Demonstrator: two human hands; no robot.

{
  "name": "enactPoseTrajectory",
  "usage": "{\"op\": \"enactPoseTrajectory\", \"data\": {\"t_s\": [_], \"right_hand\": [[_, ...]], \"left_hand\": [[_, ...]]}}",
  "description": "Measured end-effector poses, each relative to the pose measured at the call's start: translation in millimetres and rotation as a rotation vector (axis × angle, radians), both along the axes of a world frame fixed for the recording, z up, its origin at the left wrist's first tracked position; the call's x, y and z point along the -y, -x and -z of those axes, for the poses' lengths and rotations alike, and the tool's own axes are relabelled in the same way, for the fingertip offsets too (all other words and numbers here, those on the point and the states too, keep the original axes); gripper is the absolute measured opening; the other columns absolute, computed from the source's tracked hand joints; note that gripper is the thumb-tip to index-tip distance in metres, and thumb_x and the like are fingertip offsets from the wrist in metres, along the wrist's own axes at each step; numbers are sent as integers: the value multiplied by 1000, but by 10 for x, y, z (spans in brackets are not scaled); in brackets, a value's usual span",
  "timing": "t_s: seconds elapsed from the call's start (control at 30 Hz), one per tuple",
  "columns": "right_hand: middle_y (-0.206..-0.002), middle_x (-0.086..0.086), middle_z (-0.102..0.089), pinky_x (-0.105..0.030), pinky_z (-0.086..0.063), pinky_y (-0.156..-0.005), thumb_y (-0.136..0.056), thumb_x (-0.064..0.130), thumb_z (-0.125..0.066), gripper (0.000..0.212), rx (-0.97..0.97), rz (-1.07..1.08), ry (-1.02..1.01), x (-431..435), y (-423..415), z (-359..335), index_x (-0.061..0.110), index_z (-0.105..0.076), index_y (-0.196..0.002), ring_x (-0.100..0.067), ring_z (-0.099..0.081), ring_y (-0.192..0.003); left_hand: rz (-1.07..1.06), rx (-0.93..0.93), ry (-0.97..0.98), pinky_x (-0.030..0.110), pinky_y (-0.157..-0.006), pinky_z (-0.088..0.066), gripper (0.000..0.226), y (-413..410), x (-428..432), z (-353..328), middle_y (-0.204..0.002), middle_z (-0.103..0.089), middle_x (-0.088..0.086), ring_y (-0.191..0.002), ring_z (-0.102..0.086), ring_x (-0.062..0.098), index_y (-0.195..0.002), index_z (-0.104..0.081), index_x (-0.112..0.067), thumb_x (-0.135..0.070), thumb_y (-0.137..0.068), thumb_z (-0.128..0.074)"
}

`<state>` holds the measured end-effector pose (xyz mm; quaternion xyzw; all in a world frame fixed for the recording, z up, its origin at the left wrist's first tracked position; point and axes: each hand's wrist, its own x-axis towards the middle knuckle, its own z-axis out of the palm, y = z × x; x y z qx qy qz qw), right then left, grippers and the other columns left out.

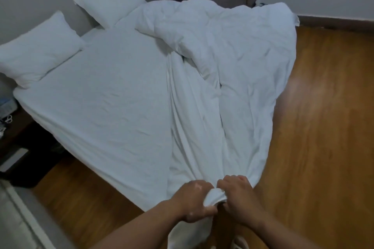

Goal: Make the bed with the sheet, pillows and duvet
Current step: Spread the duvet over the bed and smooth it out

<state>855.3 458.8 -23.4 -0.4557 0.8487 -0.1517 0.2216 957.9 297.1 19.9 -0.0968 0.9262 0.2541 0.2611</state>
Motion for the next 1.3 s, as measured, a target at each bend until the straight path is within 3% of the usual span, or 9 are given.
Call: {"op": "enactPoseTrajectory", "data": {"t_s": [0.17,0.37,0.57,0.7,0.83,0.97,1.07,1.2,1.3], "right_hand": [[-126,4,-49,-35,-42,-98,-81,42,-62,49,278,47,-434,101,-116,453,34,-52,-128,-20,-51,-119],[-138,7,-46,-26,-42,-102,-83,50,-64,68,400,328,-252,1263,-241,816,31,-42,-144,-15,-52,-123],[-162,-1,-21,-29,-23,-119,-85,47,-63,85,371,482,-132,2880,-150,1349,29,-19,-155,-17,-24,-147],[-159,-1,-20,-42,-31,-116,-80,53,-62,97,384,636,-282,3441,35,1805,25,-10,-157,-22,-21,-147],[-142,-1,-41,-41,-45,-97,-88,24,-48,71,52,633,-437,3477,-15,2154,24,-22,-154,-26,-44,-128],[-98,-3,-68,-33,-44,-65,-82,10,-48,36,-139,715,-268,3340,150,2255,22,-57,-114,-26,-66,-89],[-94,-5,-68,-35,-45,-68,-81,14,-50,27,-27,739,-208,3220,151,2208,21,-57,-106,-31,-65,-90],[-106,-4,-66,-35,-48,-80,-86,21,-47,35,169,687,-126,3230,-392,2051,27,-56,-119,-30,-62,-100],[-99,-2,-63,-34,-40,-70,-84,24,-44,26,185,575,-101,3173,-980,1853,25,-50,-109,-28,-60,-96]], "left_hand": [[48,305,13,41,-118,-28,77,-161,442,520,-161,-23,1,-146,-26,24,-149,-37,-27,-56,-83,-63],[-6,315,139,38,-113,-36,69,41,2148,1186,-153,-30,8,-137,-39,30,-152,-32,-22,-40,-92,-60],[287,70,435,43,-112,-33,72,1016,3686,1845,-164,-8,6,-144,-23,29,-158,-7,-34,-25,-96,-44],[571,-167,416,43,-117,-21,63,1631,3941,2255,-166,-6,5,-150,-11,26,-157,-12,-37,-21,-100,-32],[796,-325,554,60,-119,-3,51,1989,3913,2593,-160,-21,3,-151,-10,27,-154,-25,-34,-29,-104,-32],[841,-443,483,45,-120,-14,67,2213,3737,2635,-130,-60,2,-129,-46,26,-138,-56,-21,-26,-94,-5],[889,-386,446,36,-104,-36,44,2119,3792,2497,-128,-64,2,-122,-53,26,-129,-58,-22,-28,-99,-26],[926,-158,503,36,-98,-35,39,1414,4018,2194,-132,-60,3,-120,-53,25,-135,-48,-22,-31,-102,-29],[839,-276,383,34,-83,-46,23,670,4013,1957,-101,-70,3,-94,-65,27,-109,-65,-21,-30,-92,-53]]}}
